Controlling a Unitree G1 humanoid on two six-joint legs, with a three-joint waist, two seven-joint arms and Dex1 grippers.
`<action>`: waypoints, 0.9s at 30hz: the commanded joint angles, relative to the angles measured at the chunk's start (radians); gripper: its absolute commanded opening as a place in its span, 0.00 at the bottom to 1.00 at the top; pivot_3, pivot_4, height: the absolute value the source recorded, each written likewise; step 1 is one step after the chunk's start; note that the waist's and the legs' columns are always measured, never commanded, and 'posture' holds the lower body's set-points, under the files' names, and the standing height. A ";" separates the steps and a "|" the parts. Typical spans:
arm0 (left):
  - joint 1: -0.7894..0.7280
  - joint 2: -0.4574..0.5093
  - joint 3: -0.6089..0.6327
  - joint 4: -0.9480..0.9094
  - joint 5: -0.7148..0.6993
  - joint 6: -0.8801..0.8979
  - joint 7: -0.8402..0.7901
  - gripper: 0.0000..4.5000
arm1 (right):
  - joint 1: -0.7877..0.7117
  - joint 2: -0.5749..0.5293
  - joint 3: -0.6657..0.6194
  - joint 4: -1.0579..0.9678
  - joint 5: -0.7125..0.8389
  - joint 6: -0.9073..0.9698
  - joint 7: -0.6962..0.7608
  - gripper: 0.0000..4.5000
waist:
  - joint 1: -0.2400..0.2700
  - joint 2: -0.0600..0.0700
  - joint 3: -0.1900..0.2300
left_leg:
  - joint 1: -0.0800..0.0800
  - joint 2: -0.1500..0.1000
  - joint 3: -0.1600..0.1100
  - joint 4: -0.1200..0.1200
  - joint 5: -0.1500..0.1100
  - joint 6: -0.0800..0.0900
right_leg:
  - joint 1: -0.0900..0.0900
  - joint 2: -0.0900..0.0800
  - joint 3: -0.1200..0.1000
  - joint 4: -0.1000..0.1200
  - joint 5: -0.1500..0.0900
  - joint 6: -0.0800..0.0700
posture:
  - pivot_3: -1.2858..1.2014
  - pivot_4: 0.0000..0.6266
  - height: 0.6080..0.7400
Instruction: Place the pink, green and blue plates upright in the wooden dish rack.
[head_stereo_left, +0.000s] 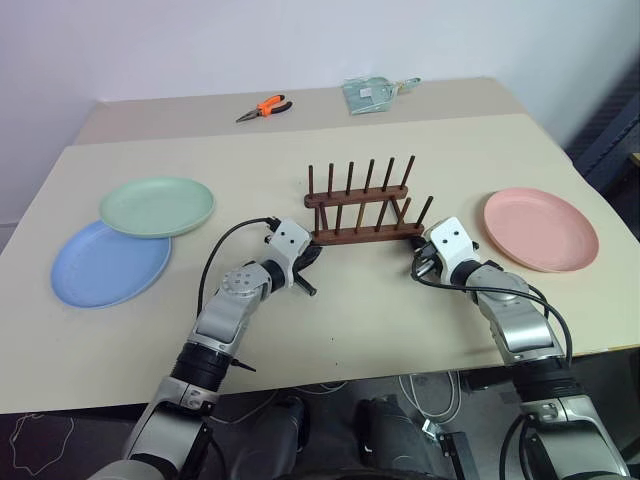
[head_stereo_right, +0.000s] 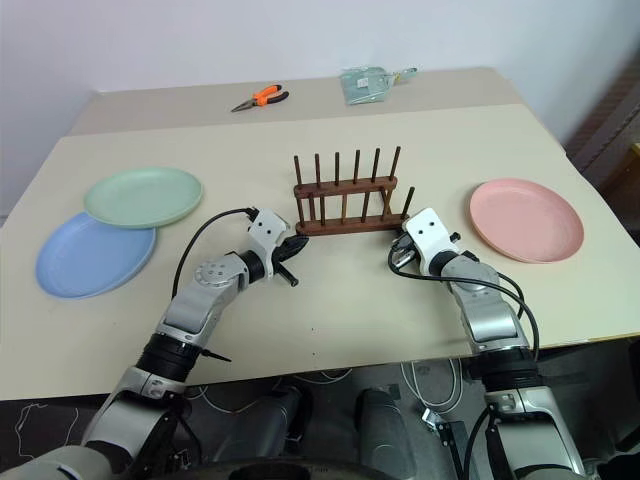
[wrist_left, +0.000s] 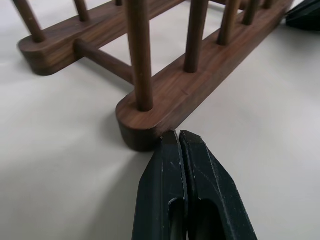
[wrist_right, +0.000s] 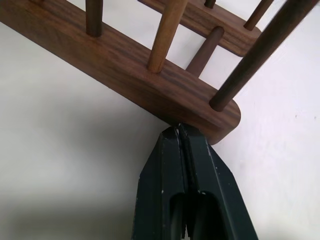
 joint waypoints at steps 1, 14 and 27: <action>0.016 0.018 0.024 0.050 0.024 0.010 0.020 0.01 | 0.003 -0.016 -0.004 -0.022 -0.003 -0.020 0.019 0.00 | -0.002 0.000 0.000 | 0.000 0.000 0.000 0.000 0.000 0.000 | 0.000 0.000 0.000 0.000 0.000 0.000 | 0.52 0.24 0.91; 0.194 0.087 -0.001 -0.329 -0.148 0.059 -0.221 0.00 | 0.219 -0.285 -0.209 -0.268 -0.044 0.053 0.020 0.83 | -0.004 0.000 0.000 | -0.002 0.000 0.000 -0.001 -0.001 0.000 | -0.002 -0.001 0.000 -0.001 -0.001 -0.001 | 0.52 0.24 0.91; 0.188 0.107 -0.023 -0.494 -0.238 0.104 -0.308 0.00 | 0.130 -0.289 -0.165 -0.032 -0.140 0.063 -0.074 0.10 | 0.006 0.000 0.001 | -0.003 0.000 0.001 -0.001 0.000 0.001 | -0.002 -0.001 0.000 -0.001 -0.002 -0.003 | 0.52 0.24 0.91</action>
